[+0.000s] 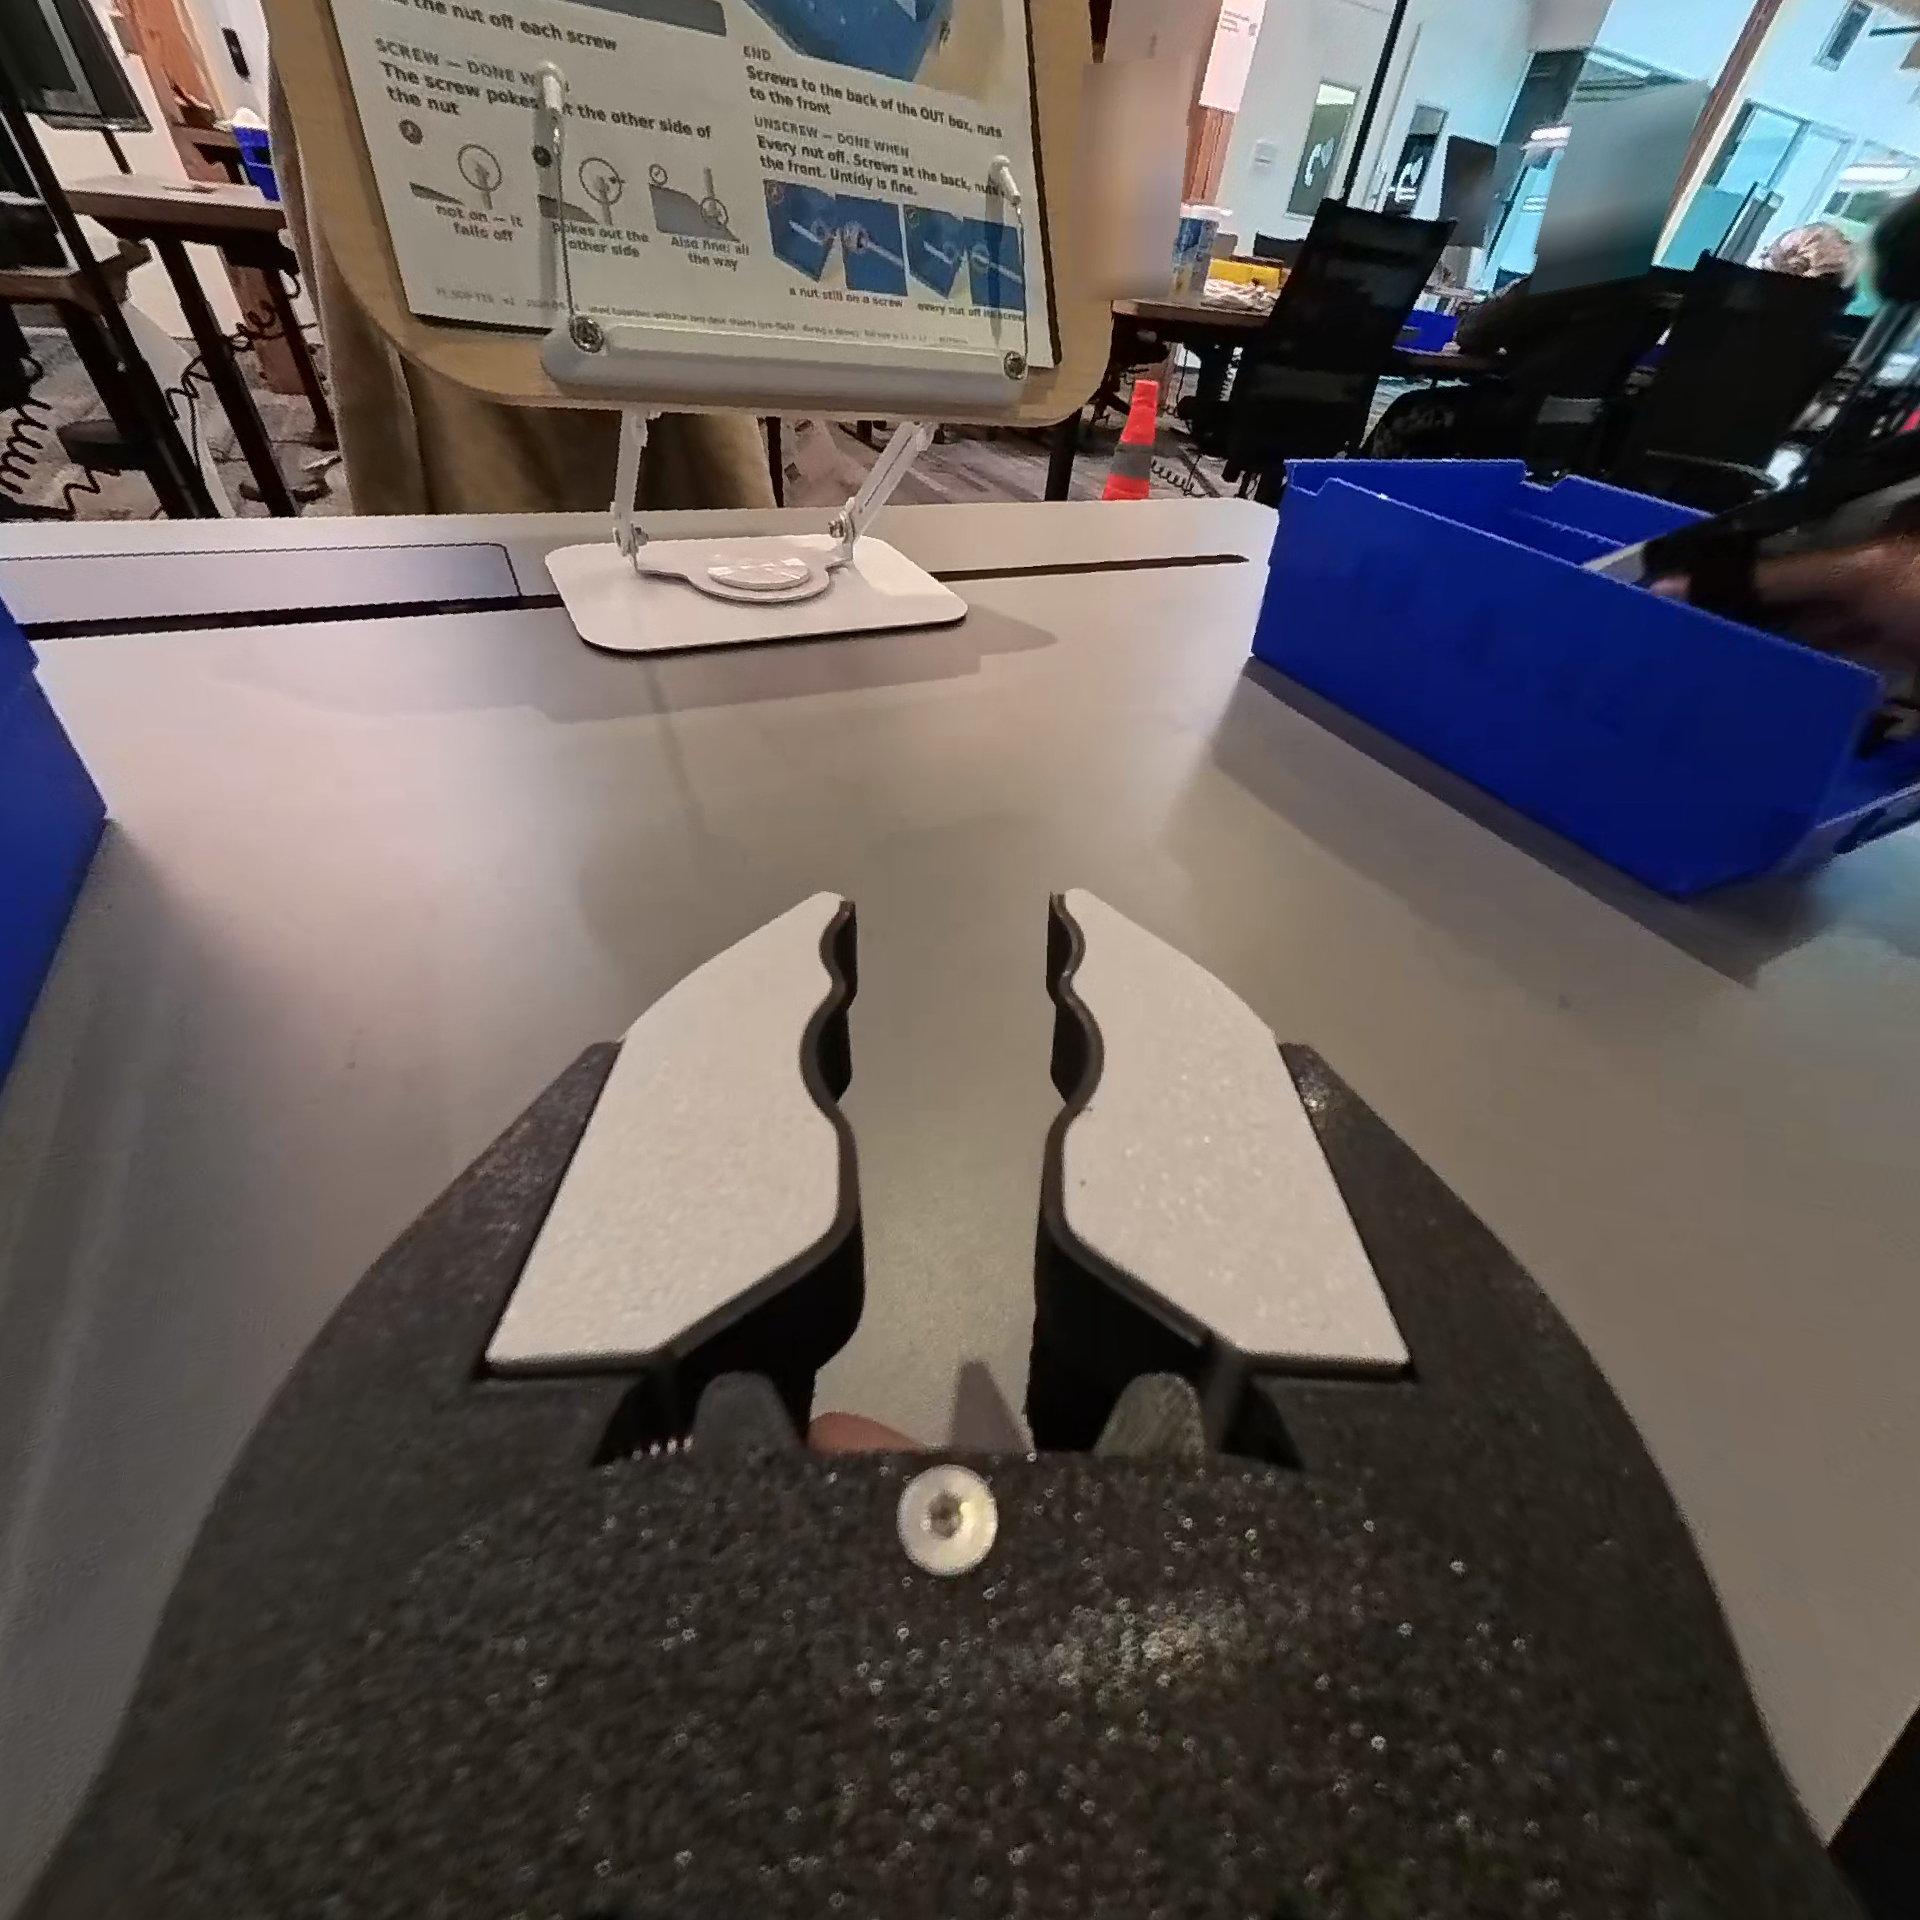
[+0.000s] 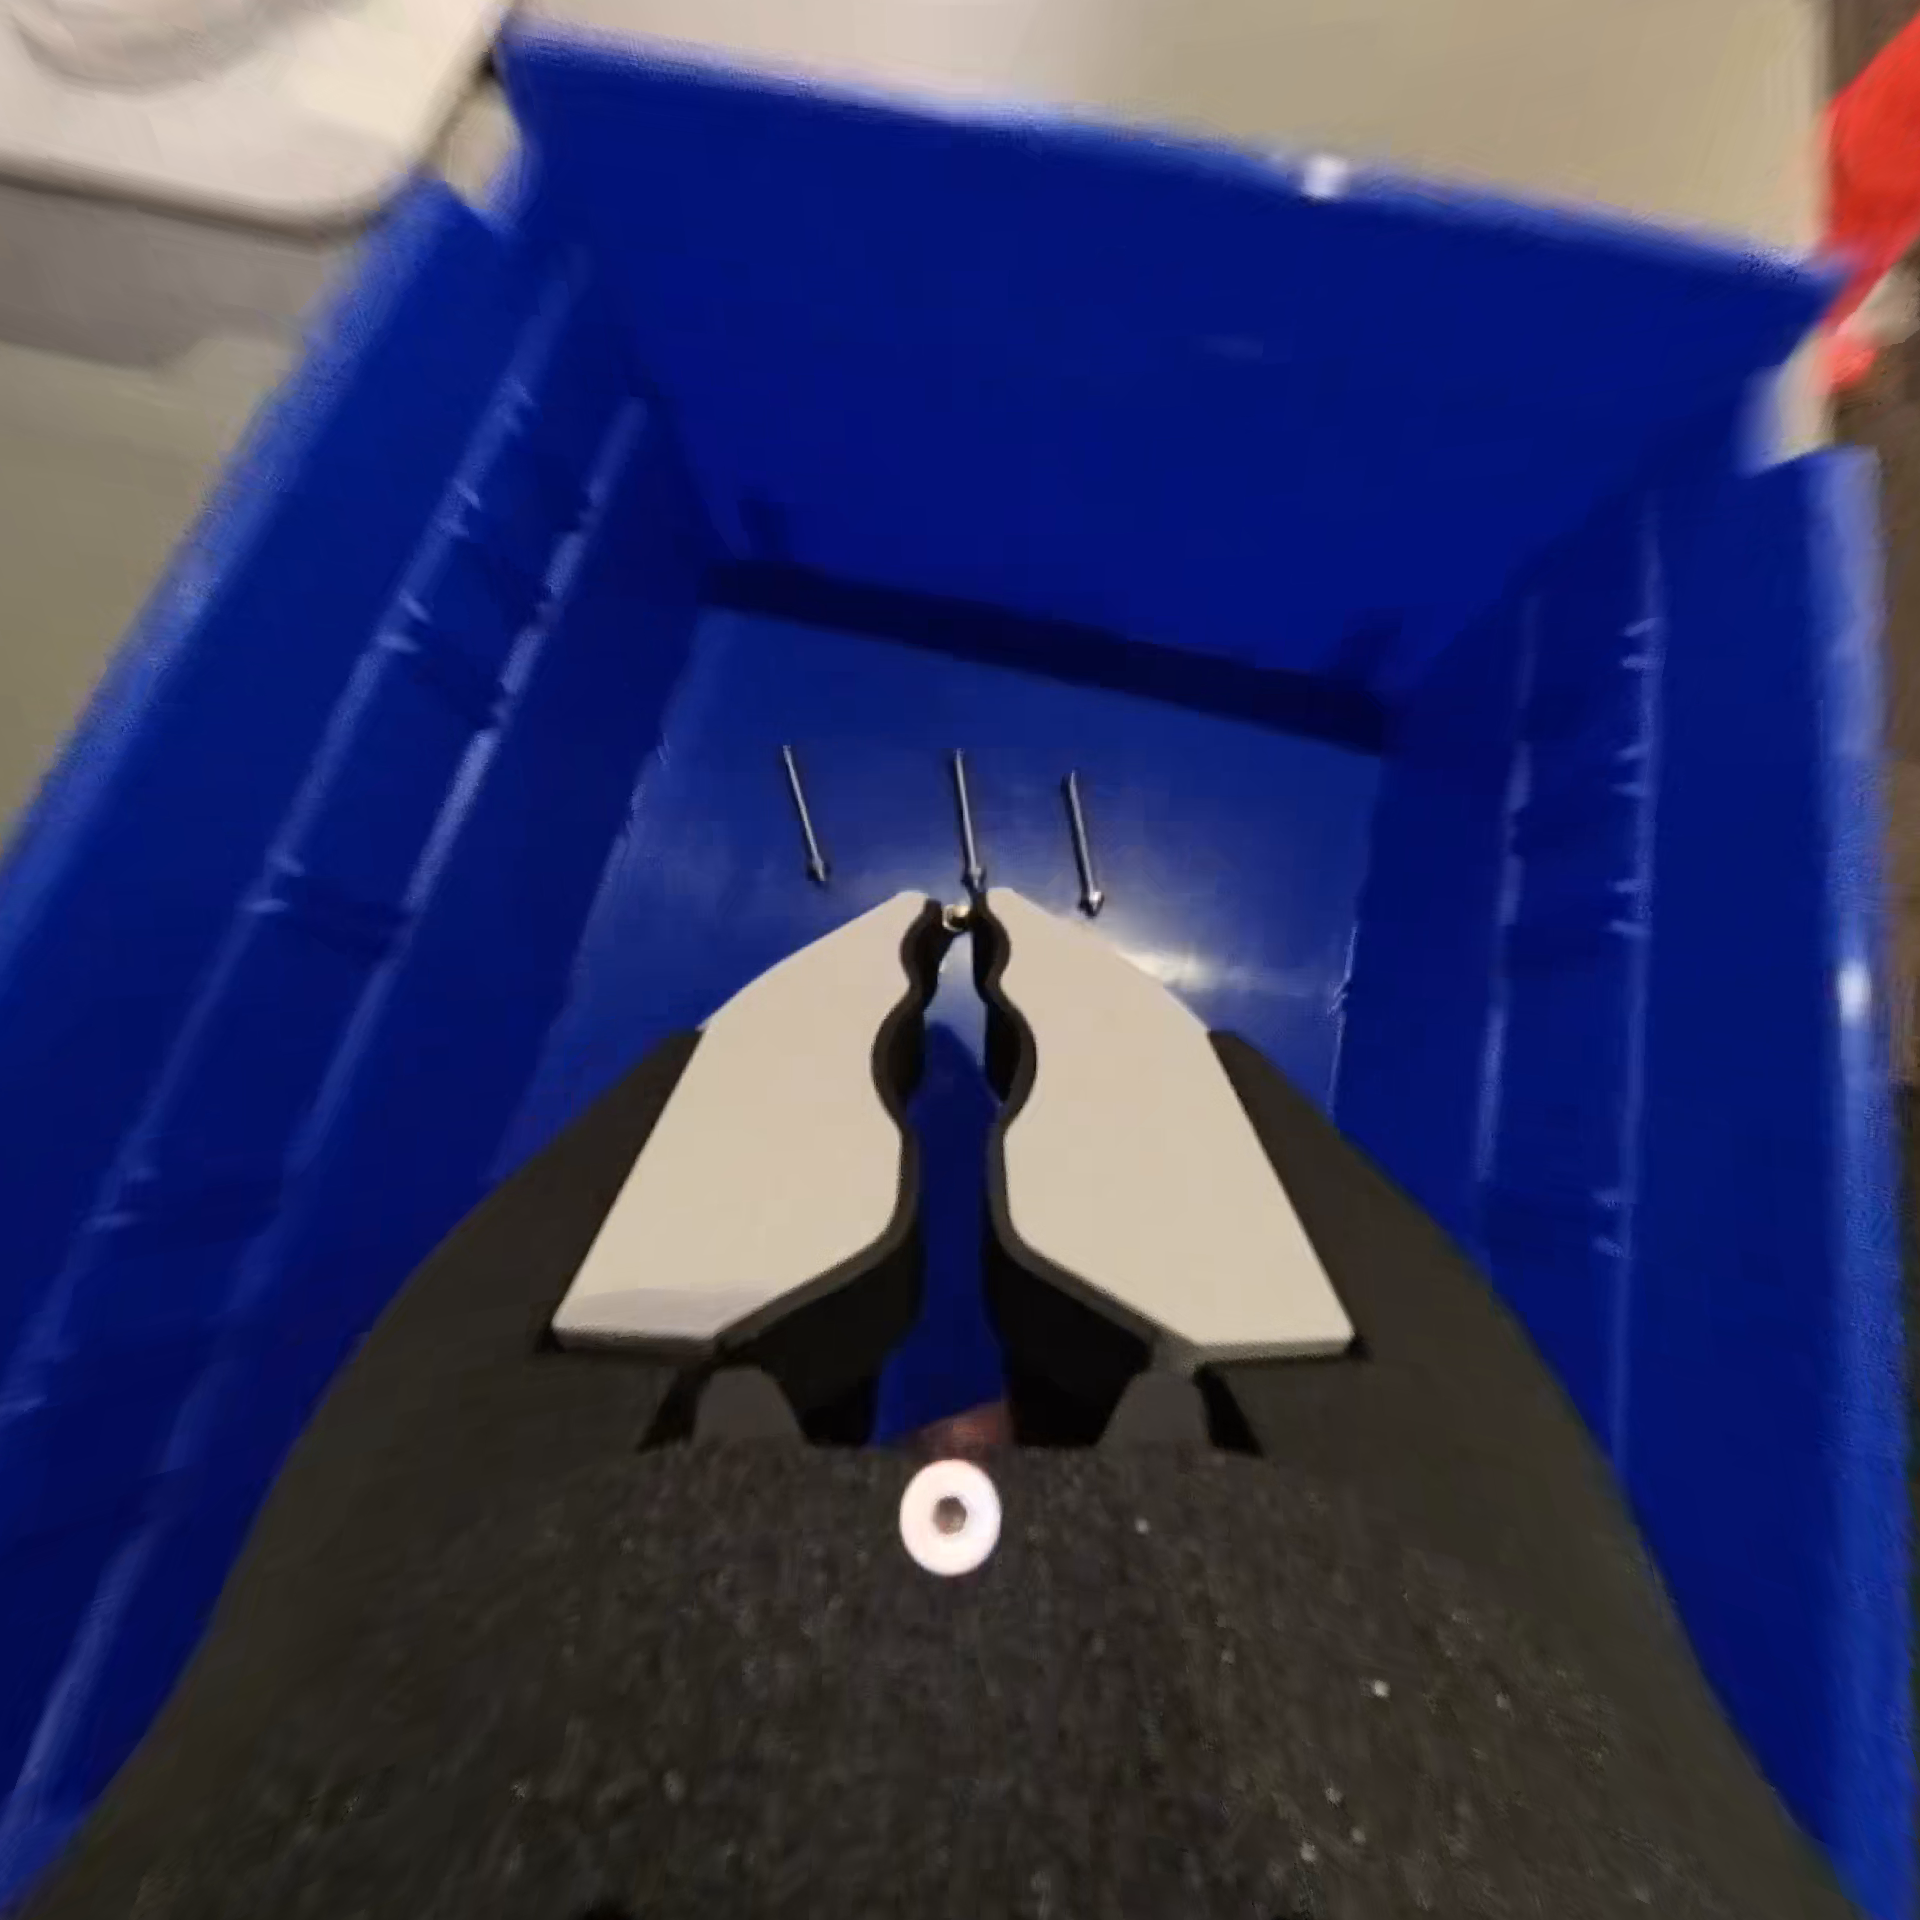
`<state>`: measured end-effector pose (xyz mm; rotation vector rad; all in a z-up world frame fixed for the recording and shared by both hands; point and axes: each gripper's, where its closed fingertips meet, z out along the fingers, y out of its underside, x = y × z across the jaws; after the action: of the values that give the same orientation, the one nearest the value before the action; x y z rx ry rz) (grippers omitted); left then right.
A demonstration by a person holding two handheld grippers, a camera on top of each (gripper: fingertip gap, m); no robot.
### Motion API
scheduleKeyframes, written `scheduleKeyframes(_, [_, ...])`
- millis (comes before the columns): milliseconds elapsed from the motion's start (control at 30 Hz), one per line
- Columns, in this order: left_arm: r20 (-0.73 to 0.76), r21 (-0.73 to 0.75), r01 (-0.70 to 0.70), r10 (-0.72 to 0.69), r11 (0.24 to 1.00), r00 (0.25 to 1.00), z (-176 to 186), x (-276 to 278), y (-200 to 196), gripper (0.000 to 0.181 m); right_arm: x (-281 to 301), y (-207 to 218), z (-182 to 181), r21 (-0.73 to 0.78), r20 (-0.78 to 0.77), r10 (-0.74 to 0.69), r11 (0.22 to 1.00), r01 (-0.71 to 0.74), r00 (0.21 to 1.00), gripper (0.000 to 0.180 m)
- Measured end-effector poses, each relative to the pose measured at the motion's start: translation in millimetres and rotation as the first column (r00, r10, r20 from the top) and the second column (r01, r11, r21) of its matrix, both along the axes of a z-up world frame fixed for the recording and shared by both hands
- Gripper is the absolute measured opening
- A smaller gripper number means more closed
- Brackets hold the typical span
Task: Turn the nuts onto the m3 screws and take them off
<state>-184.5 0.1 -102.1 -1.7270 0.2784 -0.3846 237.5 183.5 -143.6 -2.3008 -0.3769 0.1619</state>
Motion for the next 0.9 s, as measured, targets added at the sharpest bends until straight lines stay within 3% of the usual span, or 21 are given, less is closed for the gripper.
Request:
scheduleKeyframes(67, [0.007,-0.003,0.004,-0.004,1.000,1.000,0.0,-0.1,0.1,0.035,0.7,4.4,-14.6,-0.084,0.033,0.021,0.996,-0.019,0.999,0.006])
scheduleKeyframes(300, [-0.007,0.003,0.010,-0.010,1.000,1.000,0.0,1.7,-0.4,0.035,15.5,8.7,-29.9,-0.113,0.134,0.035,0.993,-0.020,0.990,0.006])
scheduleKeyframes(500, [-0.031,0.009,0.010,-0.010,1.000,0.999,-0.6,3.9,-0.7,0.035,26.7,-21.6,-39.7,-0.281,0.197,0.007,0.959,0.049,0.980,0.006])
scheduleKeyframes(600, [-0.036,0.010,0.011,-0.010,1.000,0.999,-0.7,4.3,-0.9,0.035,23.8,-34.3,-36.1,-0.281,0.185,0.006,0.958,0.047,0.983,0.020])
scheduleKeyframes(700, [-0.029,0.013,0.009,-0.008,1.000,1.000,0.1,3.6,-1.0,0.035,12.4,-45.9,3.1,-0.152,0.124,-0.030,0.987,0.049,0.992,0.017])
scheduleKeyframes(767, [-0.019,0.011,0.007,-0.006,1.000,1.000,0.4,2.4,-0.7,0.035,-12.7,-58.0,50.6,0.046,0.038,-0.036,0.998,0.034,0.999,0.017])
scheduleKeyframes(833, [-0.008,0.006,0.004,-0.004,1.000,1.000,0.4,1.1,-0.1,0.035,-52.4,-81.0,99.0,0.271,-0.057,0.013,0.963,0.003,0.998,0.019])
scheduleKeyframes(900, [-0.002,0.003,-0.002,0.002,1.000,1.000,0.3,-0.1,0.4,0.035,-99.1,-111.4,135.9,0.483,-0.149,0.082,0.876,0.000,0.985,0.018])
